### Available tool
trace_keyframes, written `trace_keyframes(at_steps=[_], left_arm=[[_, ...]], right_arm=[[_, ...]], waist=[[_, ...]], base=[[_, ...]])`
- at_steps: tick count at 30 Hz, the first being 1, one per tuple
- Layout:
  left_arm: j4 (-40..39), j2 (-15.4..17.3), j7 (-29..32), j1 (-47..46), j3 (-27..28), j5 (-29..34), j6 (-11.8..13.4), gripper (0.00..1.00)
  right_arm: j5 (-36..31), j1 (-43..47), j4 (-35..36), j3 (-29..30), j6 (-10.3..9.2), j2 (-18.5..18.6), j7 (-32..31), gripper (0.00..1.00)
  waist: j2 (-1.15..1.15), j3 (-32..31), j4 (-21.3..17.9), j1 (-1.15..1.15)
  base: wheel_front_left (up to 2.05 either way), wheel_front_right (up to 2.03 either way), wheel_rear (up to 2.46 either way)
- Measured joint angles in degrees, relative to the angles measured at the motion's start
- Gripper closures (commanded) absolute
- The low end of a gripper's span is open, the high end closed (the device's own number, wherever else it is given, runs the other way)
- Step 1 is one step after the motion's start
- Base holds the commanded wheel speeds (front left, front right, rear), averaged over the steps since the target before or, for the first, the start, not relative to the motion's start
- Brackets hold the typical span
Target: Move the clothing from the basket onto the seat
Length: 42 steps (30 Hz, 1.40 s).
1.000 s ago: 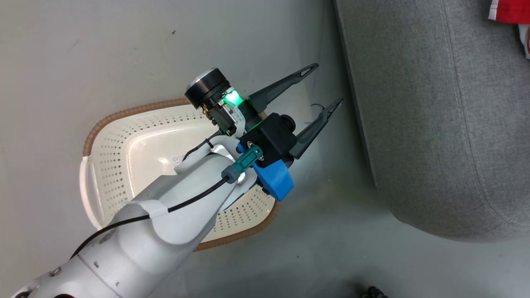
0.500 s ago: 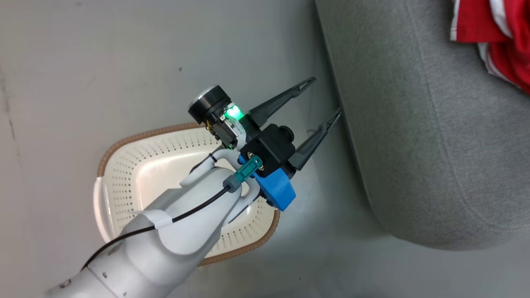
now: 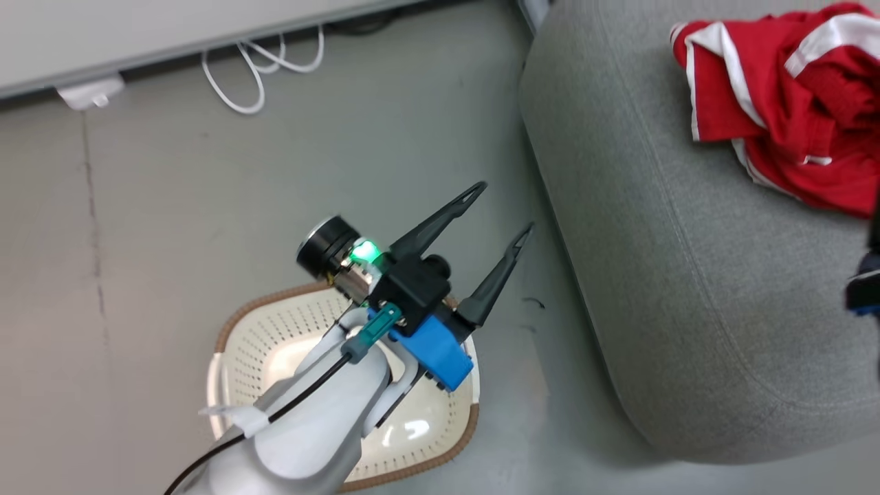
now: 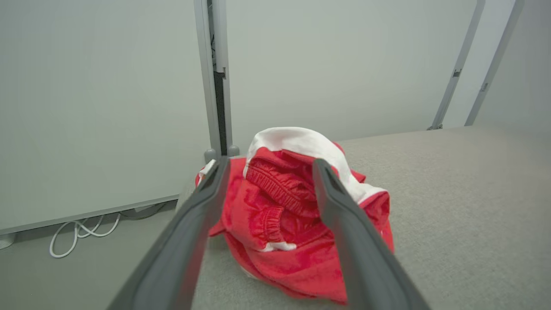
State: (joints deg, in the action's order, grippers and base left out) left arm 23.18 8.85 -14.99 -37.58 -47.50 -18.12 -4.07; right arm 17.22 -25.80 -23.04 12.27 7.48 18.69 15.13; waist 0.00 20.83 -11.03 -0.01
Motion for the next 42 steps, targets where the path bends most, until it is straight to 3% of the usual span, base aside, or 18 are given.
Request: trace_keyframes(at_steps=[11, 17, 28, 42], left_arm=[[-1.92, 0.31, -0.01, 9.84, 9.61, -0.13, 1.96, 0.0], [-3.6, 0.34, 0.0, 15.02, 15.99, 0.62, 3.07, 0.0], [-6.43, 0.07, -0.01, 23.47, 26.53, 3.33, 3.68, 0.0], [-10.04, -2.31, -0.01, 33.14, 37.08, 6.2, 1.96, 0.0]], right_arm=[[-0.43, 7.9, 7.72, -8.54, 0.0, -4.85, -0.01, 0.0], [-0.42, 11.77, 9.89, -10.17, 0.0, -6.61, 0.0, 0.0], [-4.07, 17.67, 11.9, -9.35, 0.0, -10.28, 0.0, 0.0], [-6.8, 24.19, 14.56, -6.22, 0.0, -13.68, 0.0, 0.0]], waist=[[0.0, -8.49, 4.16, 0.0], [0.0, -12.06, 7.35, -0.01], [0.0, -17.34, 11.9, 0.0], [0.0, -21.25, 13.05, 0.0]], base=[[0.0, 0.0, 0.0], [0.0, 0.0, 0.0], [0.0, 0.0, 0.0], [0.0, 0.0, 0.0]])
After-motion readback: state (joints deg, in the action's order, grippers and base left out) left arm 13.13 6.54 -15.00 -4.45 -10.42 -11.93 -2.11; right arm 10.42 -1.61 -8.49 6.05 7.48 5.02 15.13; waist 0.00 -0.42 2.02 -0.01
